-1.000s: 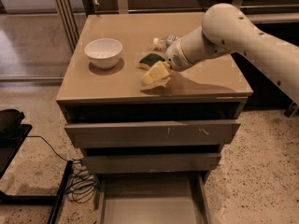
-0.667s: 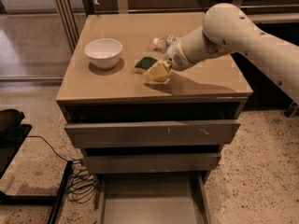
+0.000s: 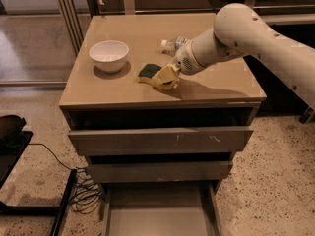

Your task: Place sponge into bottom drawer

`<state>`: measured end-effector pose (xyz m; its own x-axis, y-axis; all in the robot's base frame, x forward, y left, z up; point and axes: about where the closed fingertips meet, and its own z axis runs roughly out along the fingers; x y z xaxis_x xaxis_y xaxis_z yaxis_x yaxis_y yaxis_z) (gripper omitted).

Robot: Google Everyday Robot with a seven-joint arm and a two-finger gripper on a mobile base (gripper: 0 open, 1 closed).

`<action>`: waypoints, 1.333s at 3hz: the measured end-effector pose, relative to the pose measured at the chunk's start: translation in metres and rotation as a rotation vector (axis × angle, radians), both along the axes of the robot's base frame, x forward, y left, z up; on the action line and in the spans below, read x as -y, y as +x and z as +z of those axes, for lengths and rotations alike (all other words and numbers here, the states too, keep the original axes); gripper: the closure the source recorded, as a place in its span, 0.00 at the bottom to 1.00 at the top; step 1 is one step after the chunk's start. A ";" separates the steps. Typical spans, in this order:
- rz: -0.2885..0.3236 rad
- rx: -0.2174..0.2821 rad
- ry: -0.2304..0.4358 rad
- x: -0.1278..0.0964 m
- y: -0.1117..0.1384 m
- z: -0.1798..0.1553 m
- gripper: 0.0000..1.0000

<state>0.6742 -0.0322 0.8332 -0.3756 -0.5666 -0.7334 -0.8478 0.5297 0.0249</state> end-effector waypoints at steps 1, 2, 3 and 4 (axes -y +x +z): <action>0.000 0.000 0.000 0.000 0.000 0.000 1.00; 0.000 0.000 0.000 0.000 0.000 0.000 1.00; 0.018 0.003 0.002 -0.001 -0.005 0.003 1.00; 0.048 0.035 0.003 0.008 -0.029 0.020 1.00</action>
Offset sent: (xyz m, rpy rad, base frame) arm 0.0000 0.0000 0.0000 0.0000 0.0000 0.0001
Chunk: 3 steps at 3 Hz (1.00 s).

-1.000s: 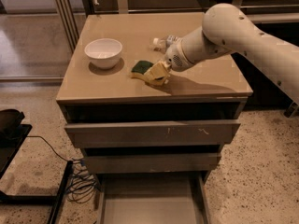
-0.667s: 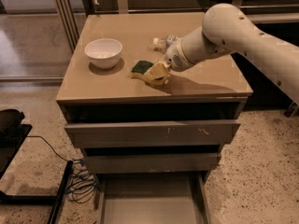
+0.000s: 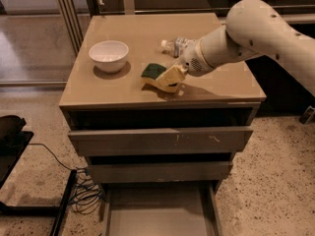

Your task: Place sponge into bottom drawer

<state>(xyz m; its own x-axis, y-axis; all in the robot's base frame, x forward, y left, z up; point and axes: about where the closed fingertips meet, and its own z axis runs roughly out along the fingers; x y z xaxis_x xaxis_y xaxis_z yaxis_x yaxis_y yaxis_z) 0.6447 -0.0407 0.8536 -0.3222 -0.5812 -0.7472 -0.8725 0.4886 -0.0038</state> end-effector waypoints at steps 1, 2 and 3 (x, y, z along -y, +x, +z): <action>0.025 0.066 0.001 0.017 -0.041 0.026 1.00; 0.036 0.125 -0.016 0.036 -0.089 0.036 1.00; 0.029 0.113 -0.006 0.056 -0.133 0.010 1.00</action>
Offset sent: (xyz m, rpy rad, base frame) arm -0.1537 -0.0664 0.0383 -0.0443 -0.1837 0.0406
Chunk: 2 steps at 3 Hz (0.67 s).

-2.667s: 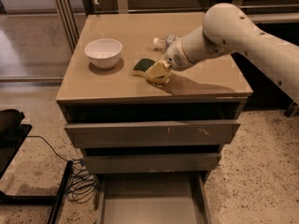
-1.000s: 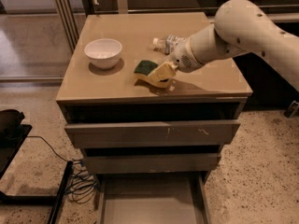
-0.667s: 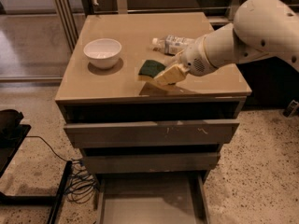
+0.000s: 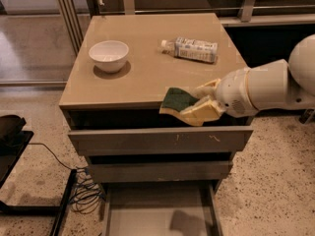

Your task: Place sponge into bottom drawer

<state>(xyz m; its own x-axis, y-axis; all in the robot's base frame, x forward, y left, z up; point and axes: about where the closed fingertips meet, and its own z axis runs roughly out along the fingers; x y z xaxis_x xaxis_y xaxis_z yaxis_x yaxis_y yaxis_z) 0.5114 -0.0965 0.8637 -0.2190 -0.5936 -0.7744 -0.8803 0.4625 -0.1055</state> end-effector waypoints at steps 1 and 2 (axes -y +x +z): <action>-0.008 -0.065 0.008 0.007 -0.036 -0.054 1.00; -0.014 -0.201 0.013 -0.005 -0.067 -0.145 1.00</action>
Offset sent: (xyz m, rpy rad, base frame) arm -0.0887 0.0182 -0.2459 0.0321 0.3517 -0.0406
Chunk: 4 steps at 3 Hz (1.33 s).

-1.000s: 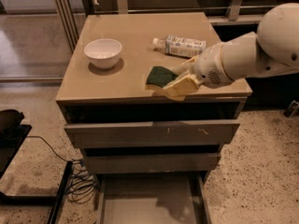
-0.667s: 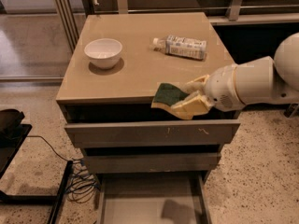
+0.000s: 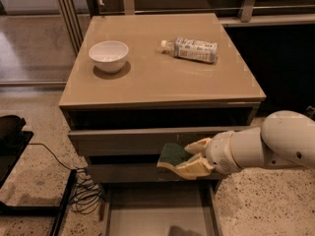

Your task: Place sponge into bottom drawer

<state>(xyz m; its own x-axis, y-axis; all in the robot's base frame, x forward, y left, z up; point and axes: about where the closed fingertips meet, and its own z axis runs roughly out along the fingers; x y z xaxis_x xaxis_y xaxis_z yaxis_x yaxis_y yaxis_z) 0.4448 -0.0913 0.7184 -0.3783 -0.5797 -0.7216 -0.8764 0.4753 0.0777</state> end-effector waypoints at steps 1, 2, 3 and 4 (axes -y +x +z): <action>0.000 0.001 0.000 0.000 0.000 0.001 1.00; -0.004 -0.057 0.019 -0.014 -0.001 -0.035 1.00; -0.035 -0.129 0.020 -0.028 -0.006 -0.097 1.00; -0.083 -0.145 0.032 -0.037 -0.010 -0.150 1.00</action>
Offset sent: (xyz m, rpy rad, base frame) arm -0.0017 0.0319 -0.0876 0.0486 0.1447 -0.0181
